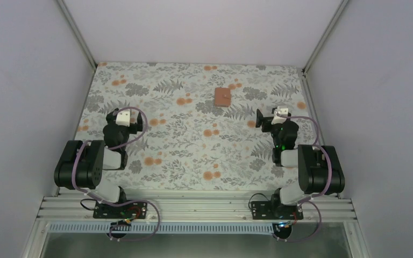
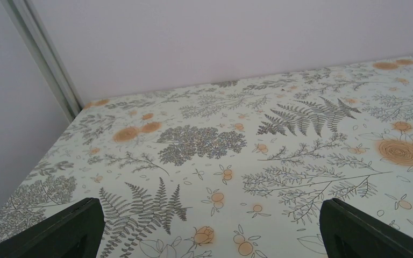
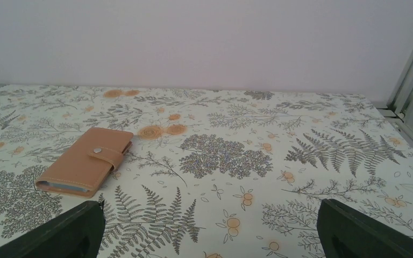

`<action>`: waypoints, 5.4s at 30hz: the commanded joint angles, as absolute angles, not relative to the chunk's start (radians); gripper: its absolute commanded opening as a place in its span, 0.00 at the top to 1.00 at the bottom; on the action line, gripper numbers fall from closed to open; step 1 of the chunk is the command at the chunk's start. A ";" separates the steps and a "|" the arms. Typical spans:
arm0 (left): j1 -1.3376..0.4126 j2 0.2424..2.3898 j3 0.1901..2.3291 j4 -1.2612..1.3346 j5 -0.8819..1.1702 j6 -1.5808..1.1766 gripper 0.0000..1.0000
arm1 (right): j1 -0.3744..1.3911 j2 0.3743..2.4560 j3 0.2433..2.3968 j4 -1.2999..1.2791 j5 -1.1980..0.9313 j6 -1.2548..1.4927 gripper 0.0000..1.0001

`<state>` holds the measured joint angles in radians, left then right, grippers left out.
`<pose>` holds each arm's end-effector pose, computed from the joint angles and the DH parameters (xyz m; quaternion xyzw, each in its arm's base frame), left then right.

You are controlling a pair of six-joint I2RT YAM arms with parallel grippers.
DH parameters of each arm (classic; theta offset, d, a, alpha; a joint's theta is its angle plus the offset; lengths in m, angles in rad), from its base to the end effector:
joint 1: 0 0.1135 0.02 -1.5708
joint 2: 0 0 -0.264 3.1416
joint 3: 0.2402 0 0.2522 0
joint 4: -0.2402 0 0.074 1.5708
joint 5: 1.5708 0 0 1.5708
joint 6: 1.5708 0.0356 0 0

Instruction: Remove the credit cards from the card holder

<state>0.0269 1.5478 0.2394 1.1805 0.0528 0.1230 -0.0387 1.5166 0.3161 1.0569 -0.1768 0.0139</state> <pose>0.2440 0.0047 0.1424 0.0535 0.7489 0.0297 0.6599 0.2583 -0.0037 0.1549 -0.0380 0.7543 0.0587 0.6528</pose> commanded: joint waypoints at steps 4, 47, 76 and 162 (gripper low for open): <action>0.032 1.552 0.252 1.227 0.066 0.117 0.00 | -0.044 1.463 0.405 0.935 -0.161 0.013 0.00; -0.026 1.520 1.321 -0.312 0.356 -0.002 0.00 | 0.440 2.347 1.812 -0.634 0.239 0.432 0.00; -0.038 1.533 1.340 -0.337 0.357 0.020 0.00 | 0.353 2.428 1.935 -0.611 0.125 0.387 0.37; -0.249 1.341 1.730 -1.129 1.052 0.754 0.98 | 0.592 1.548 1.599 -0.321 -1.002 -0.117 0.14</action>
<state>-0.2455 1.3617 1.7622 -1.1366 1.0008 0.7486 0.5930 1.5181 1.5692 -0.2890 -0.8703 -0.1352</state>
